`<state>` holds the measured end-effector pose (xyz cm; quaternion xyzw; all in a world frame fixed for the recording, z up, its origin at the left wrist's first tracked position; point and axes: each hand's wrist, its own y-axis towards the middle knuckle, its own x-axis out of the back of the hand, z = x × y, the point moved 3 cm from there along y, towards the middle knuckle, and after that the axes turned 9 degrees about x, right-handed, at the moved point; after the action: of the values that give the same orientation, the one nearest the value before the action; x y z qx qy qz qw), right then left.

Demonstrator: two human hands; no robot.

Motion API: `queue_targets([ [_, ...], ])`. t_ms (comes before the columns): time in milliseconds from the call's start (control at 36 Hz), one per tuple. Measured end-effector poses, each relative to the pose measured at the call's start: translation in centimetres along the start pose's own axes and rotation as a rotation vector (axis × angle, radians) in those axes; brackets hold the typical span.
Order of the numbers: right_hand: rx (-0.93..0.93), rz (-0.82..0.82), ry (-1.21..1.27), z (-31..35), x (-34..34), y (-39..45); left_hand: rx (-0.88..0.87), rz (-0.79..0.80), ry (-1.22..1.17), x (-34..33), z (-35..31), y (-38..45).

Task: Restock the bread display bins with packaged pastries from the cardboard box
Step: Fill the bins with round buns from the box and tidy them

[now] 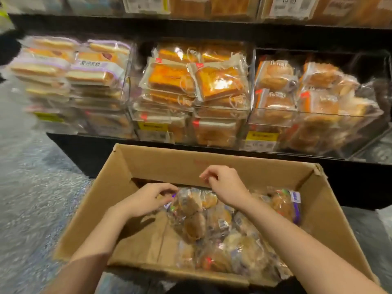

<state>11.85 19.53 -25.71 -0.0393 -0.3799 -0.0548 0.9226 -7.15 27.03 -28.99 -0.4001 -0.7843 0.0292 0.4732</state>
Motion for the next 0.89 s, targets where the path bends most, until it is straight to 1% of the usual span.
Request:
queue_targets([
  [83,-0.06,0.111,-0.093,-1.7,-2.0,0.1,0.022,-0.079,-0.002,-1.9,2.3,1.0],
  [139,-0.071,0.21,-0.169,-2.8,-3.4,0.1,0.052,-0.09,0.01,-3.4,3.9,2.0],
  [222,-0.1,0.327,-0.269,-4.5,-4.9,0.0,0.145,0.018,0.092,-5.1,5.5,3.4],
  [306,-0.117,0.385,-0.355,-5.6,-6.0,0.2,0.219,0.153,0.231,-5.8,5.8,4.8],
  [361,-0.158,0.432,-0.376,-6.3,-6.5,0.0,0.228,0.187,0.329,-6.1,5.6,5.6],
  [417,-0.191,0.513,-0.406,-6.9,-6.9,-0.3,0.214,0.198,0.462,-6.5,5.4,6.5],
  [500,-0.22,0.736,-0.448,-7.2,-7.5,-1.5,0.172,0.178,0.573,-7.5,5.5,7.9],
  [556,-0.243,0.865,-0.501,-7.4,-7.9,-2.3,0.127,0.101,0.579,-8.7,5.4,8.7],
  [611,-0.244,0.958,-0.553,-7.8,-8.4,-2.7,0.095,0.009,0.558,-10.0,5.0,9.4],
  [667,-0.244,1.004,-0.574,-8.3,-8.7,-2.8,0.095,-0.007,0.549,-11.1,4.9,9.9],
  [722,-0.235,1.019,-0.576,-8.3,-8.9,-2.6,0.095,-0.004,0.608,-11.7,5.2,10.1],
  [778,-0.216,1.02,-0.59,-8.4,-9.1,-2.4,0.096,0.006,0.633,-11.9,5.9,10.1],
  [889,-0.211,1.004,-0.581,-8.5,-9.2,-2.1,0.12,0.0,0.583,-11.9,6.2,10.3],
])
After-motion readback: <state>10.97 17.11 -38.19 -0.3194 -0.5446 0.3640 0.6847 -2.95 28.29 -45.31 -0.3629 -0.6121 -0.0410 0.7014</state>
